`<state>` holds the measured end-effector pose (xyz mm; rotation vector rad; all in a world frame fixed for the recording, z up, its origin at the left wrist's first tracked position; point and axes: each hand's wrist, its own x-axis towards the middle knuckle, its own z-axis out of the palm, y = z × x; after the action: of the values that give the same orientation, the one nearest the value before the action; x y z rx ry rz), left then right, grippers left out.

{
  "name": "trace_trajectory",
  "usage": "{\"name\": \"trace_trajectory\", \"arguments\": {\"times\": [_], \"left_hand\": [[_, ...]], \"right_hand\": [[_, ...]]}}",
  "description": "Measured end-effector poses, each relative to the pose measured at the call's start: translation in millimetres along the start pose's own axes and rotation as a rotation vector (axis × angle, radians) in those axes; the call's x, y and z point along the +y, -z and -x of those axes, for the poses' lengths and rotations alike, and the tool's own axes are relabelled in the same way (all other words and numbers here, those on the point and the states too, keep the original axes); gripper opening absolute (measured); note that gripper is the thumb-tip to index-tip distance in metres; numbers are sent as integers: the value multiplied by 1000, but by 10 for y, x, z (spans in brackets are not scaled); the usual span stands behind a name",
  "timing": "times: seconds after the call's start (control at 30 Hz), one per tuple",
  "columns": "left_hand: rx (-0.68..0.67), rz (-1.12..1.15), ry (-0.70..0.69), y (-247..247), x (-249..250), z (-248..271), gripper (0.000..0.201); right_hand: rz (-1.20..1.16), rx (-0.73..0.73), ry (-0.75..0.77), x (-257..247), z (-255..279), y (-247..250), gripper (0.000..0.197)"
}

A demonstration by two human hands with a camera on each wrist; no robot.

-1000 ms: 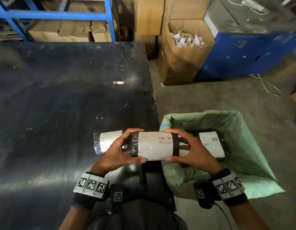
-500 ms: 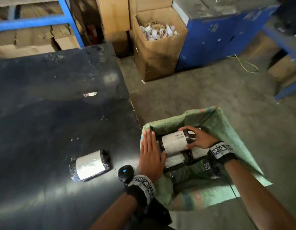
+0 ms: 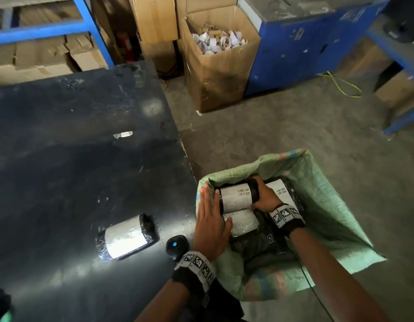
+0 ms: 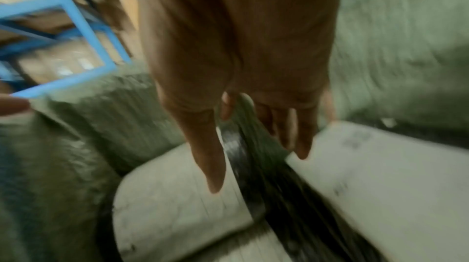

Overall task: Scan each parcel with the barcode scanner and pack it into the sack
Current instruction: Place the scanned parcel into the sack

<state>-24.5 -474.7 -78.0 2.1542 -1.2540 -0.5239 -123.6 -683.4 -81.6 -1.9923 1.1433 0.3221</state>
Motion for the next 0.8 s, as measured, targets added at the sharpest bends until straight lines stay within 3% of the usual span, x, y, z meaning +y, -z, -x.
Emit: {"name": "trace_trajectory", "arguments": {"times": [0.13,0.27,0.4,0.5,0.67,0.8], "left_hand": [[32,285,-26,404,-180,84,72],[186,295,22,1031,-641,379,54],[307,180,132,1521,-1318,805,51],[288,90,233,1725,-1747,1166,61],[199,98,369,1803,-2210,1494,79],[82,126,382,1784,-2463,1452,89]], "right_hand": [[34,142,49,-353,454,190,72],[21,317,218,-825,1018,97,62],[-59,321,398,-1246,1388,-350,54],[6,250,429,-1384,1518,-875,56],[62,-11,154,-1378,1539,-1653,65],[26,-128,-33,-1317,1488,-2006,64]]}}
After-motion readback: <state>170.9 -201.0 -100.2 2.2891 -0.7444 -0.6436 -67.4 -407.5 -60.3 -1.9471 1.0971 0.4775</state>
